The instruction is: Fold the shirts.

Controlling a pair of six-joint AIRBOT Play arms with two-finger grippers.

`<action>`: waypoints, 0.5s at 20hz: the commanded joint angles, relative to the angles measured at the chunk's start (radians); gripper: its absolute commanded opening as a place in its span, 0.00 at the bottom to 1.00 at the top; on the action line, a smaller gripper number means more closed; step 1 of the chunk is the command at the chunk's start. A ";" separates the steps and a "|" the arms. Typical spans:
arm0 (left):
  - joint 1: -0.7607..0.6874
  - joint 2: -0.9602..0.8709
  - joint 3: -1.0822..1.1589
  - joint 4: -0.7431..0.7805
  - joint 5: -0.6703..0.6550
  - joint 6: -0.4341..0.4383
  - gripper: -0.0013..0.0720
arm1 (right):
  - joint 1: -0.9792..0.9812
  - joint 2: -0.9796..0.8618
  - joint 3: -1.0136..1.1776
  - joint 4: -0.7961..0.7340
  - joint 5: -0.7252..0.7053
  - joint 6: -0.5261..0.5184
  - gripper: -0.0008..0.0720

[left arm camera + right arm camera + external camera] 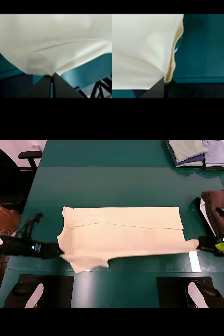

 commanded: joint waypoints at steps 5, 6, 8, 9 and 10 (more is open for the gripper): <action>0.000 -0.471 0.266 0.000 0.338 0.182 0.05 | 0.125 -0.412 0.262 0.075 -0.230 0.006 0.03; 0.000 -0.556 0.320 -0.003 0.361 0.203 0.05 | 0.146 -0.479 0.304 0.076 -0.244 0.006 0.03; 0.000 -0.700 0.429 -0.010 0.377 0.242 0.05 | 0.169 -0.591 0.386 0.076 -0.261 0.007 0.03; 0.000 -0.763 0.484 -0.010 0.380 0.257 0.05 | 0.171 -0.633 0.422 0.076 -0.265 0.007 0.03; 0.000 -0.811 0.529 -0.010 0.383 0.261 0.05 | 0.171 -0.673 0.463 0.076 -0.263 0.006 0.03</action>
